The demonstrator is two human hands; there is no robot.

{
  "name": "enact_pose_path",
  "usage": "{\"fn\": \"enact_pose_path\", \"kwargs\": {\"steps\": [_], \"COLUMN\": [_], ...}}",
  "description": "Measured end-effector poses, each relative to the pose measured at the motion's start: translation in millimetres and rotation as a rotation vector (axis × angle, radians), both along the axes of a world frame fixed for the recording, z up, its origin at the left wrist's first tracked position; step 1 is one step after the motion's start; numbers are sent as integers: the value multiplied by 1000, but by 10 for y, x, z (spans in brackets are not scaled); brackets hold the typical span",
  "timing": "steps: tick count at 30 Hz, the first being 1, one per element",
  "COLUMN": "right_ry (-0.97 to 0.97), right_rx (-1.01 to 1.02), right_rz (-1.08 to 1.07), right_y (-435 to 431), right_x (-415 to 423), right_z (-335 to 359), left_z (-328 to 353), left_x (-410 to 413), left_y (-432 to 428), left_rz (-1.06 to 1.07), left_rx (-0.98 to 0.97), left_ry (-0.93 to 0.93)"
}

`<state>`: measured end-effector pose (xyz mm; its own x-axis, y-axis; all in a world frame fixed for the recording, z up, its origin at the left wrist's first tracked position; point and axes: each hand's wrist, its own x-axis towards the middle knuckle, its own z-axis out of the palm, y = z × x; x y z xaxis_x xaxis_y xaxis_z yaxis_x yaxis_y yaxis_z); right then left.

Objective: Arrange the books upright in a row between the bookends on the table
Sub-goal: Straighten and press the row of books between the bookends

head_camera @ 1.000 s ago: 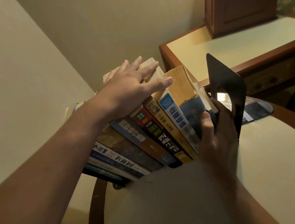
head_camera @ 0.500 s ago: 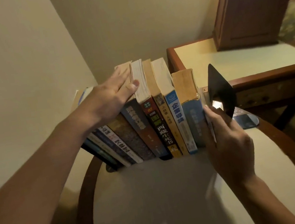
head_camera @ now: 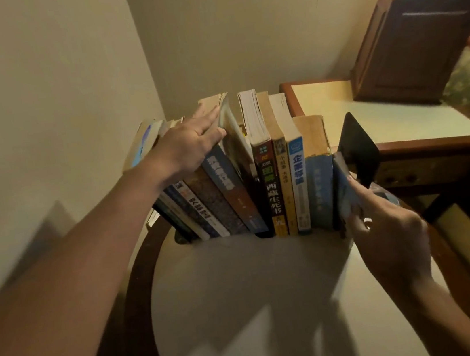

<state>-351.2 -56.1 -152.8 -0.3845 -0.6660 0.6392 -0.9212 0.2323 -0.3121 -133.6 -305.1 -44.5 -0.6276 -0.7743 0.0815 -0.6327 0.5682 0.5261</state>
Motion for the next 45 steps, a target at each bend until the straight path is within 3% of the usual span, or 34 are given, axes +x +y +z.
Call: {"fn": "enact_pose_path", "kwargs": {"steps": [5, 10, 20, 26, 32, 38, 45], "right_ry": [96, 11, -43, 107, 135, 131, -77], "right_rx": [47, 35, -198, -348, -423, -398, -230], "right_rz": [99, 104, 240, 312, 264, 279, 307], "right_y": [153, 511, 595, 268, 136, -234, -576], "right_x": [64, 384, 1069, 1270, 1294, 1291, 1143], "right_z": [220, 304, 524, 579, 526, 346, -3], "left_z": [-56, -90, -70, -51, -67, -54, -57], "left_x": [3, -2, -23, -39, -47, -50, -77], "left_y": [18, 1, 28, 26, 16, 54, 131], "left_rz": [-2, 10, 26, 44, 40, 46, 51], "left_rx": [-89, -112, -109, -112, -115, -122, -115], "left_ry": [-63, -85, -101, -133, -130, -119, -74]}}
